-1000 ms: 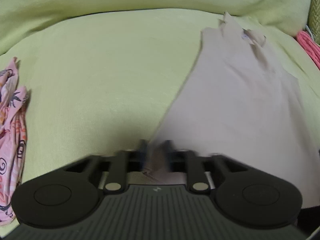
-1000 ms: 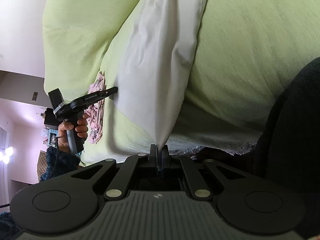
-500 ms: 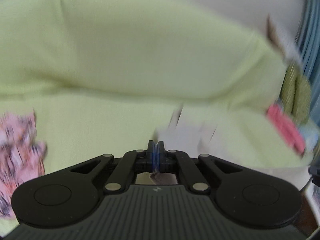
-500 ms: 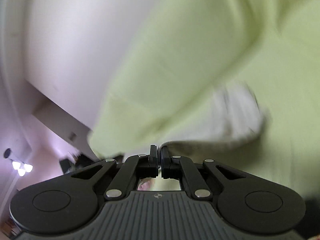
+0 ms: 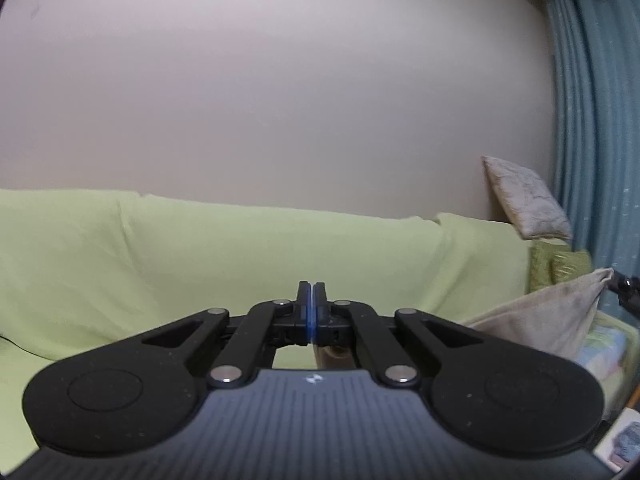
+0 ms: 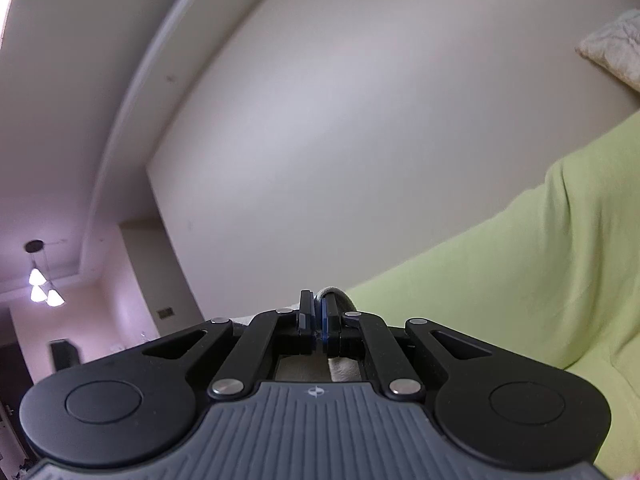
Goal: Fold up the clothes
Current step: 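Lift the beige top by its straps with both grippers and shake it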
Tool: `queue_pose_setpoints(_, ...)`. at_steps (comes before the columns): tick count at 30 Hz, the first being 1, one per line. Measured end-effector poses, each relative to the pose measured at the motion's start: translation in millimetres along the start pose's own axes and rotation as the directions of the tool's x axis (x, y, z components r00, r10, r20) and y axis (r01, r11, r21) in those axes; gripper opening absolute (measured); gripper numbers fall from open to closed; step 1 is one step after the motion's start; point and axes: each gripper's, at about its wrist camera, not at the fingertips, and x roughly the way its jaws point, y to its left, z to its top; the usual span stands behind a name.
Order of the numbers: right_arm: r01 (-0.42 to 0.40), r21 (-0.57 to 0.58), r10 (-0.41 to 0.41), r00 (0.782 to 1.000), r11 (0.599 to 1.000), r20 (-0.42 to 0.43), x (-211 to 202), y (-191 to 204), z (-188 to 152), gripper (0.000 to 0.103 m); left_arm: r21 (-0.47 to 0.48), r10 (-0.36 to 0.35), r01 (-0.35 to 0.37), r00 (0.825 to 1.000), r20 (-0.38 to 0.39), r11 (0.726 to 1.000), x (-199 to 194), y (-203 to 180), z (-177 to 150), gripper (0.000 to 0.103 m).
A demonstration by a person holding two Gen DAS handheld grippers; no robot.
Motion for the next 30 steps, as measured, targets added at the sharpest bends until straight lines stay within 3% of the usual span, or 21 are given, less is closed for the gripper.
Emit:
queue_pose_setpoints(4, 0.098, 0.059, -0.089, 0.987, 0.993, -0.135, 73, -41, -7, 0.003, -0.052, 0.002, -0.010, 0.988, -0.156, 0.999, 65, 14, -26, 0.000)
queue_pose_setpoints(9, 0.256, 0.042, -0.235, 0.932, 0.966, -0.275, 143, -107, -39, 0.002, -0.013, -0.005, 0.000, 0.924, -0.383, 1.000, 155, 11, -121, 0.000)
queue_pose_setpoints(12, 0.356, 0.007, -0.328, 0.870, 0.934, -0.369, 175, -150, -68, 0.002, 0.037, -0.032, 0.058, 0.864, -0.503, 0.998, 187, -15, -202, 0.004)
queue_pose_setpoints(13, 0.392, -0.014, -0.365, 0.841, 0.920, -0.400, 187, -166, -80, 0.002, 0.009, -0.062, 0.079, 0.839, -0.540, 0.997, 194, -22, -227, 0.004)
queue_pose_setpoints(15, 0.455, -0.047, -0.425, 0.785, 0.890, -0.451, 200, -200, -101, 0.002, -0.063, -0.131, 0.117, 0.783, -0.608, 0.991, 208, -36, -277, 0.006)
queue_pose_setpoints(17, 0.506, -0.050, -0.464, 0.741, 0.861, -0.485, 206, -231, -119, 0.002, -0.211, -0.232, 0.122, 0.726, -0.647, 0.970, 222, -41, -317, 0.007)
queue_pose_setpoints(19, 0.532, -0.020, -0.470, 0.729, 0.847, -0.498, 205, -256, -129, 0.002, -0.357, -0.309, 0.078, 0.689, -0.655, 0.931, 235, -41, -348, 0.012)
queue_pose_setpoints(21, 0.540, 0.003, -0.467, 0.730, 0.841, -0.499, 203, -273, -134, 0.002, -0.465, -0.350, 0.013, 0.679, -0.646, 0.885, 245, -38, -370, 0.013)
queue_pose_setpoints(24, 0.526, 0.013, -0.454, 0.745, 0.850, -0.489, 191, -284, -136, 0.002, -0.632, -0.426, -0.065, 0.684, -0.592, 0.772, 267, -24, -390, 0.014)
queue_pose_setpoints(26, 0.515, 0.021, -0.443, 0.757, 0.857, -0.481, 188, -284, -143, 0.002, -0.679, -0.427, -0.113, 0.700, -0.573, 0.725, 285, -23, -395, 0.014)
queue_pose_setpoints(28, 0.513, 0.035, -0.437, 0.764, 0.858, -0.476, 190, -291, -147, 0.002, -0.700, -0.422, -0.147, 0.705, -0.570, 0.699, 296, -25, -408, 0.014)
queue_pose_setpoints(30, 0.514, 0.048, -0.434, 0.767, 0.856, -0.473, 190, -297, -141, 0.002, -0.736, -0.434, -0.173, 0.711, -0.553, 0.655, 303, -29, -425, 0.006)
